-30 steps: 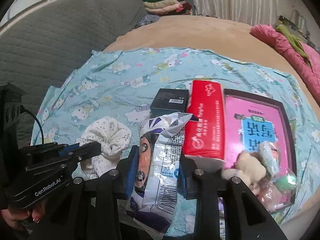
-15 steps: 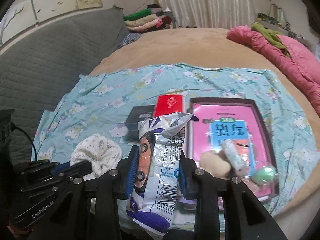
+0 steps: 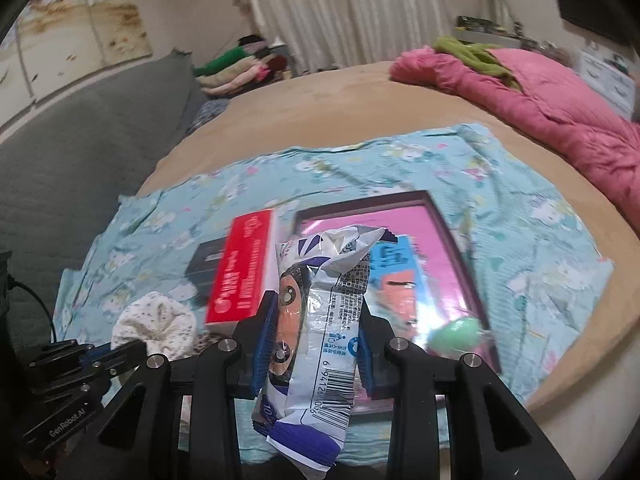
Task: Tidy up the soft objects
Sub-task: 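Carry the white scrunchie with left while right carries the snack bag over the tray, then lower the scrunchie onto the tray and open left while right releases the snack bag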
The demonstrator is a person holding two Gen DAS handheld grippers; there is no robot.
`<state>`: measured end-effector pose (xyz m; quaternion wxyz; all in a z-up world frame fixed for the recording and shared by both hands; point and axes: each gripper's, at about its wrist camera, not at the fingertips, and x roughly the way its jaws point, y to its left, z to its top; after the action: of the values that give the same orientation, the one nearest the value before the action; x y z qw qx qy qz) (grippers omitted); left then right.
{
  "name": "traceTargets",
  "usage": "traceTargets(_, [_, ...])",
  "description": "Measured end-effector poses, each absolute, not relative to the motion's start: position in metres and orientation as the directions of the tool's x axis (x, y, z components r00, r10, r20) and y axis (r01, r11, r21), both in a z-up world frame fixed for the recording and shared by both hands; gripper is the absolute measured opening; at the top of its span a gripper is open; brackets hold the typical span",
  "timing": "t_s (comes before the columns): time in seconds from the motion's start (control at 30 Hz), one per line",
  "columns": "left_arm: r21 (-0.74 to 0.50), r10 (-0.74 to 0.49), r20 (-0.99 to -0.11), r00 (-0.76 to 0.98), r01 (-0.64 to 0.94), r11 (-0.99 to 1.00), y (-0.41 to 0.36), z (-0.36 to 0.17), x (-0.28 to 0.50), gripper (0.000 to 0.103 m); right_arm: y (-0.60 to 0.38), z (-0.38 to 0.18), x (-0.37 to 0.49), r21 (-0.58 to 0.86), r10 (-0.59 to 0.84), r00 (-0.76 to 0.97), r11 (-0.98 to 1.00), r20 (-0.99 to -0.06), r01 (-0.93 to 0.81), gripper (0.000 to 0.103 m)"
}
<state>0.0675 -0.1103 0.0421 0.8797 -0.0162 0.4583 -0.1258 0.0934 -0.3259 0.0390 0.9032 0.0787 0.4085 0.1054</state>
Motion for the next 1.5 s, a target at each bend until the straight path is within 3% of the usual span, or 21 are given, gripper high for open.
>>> traceTargets(0.27, [-0.129, -0.259, -0.808, 0.529, 0.270, 0.954, -0.153, 0.039, 0.081, 0.007, -0.380, 0.038, 0.084, 0.231, 0.183, 0.677, 0.973, -0.713, -0.020, 0.035])
traceTargets(0.73, [-0.099, -0.262, -0.850, 0.458, 0.350, 0.931, -0.228, -0.005, 0.116, 0.007, -0.411, 0.016, 0.087, 0.281, 0.190, 0.664, 0.959, -0.723, 0.032, 0.036])
traceTargets(1.5, [-0.105, -0.249, -0.878, 0.409, 0.343, 0.933, -0.249, -0.047, 0.161, 0.007, -0.411, -0.017, 0.120, 0.277, 0.203, 0.639, 0.961, -0.742, 0.016, 0.036])
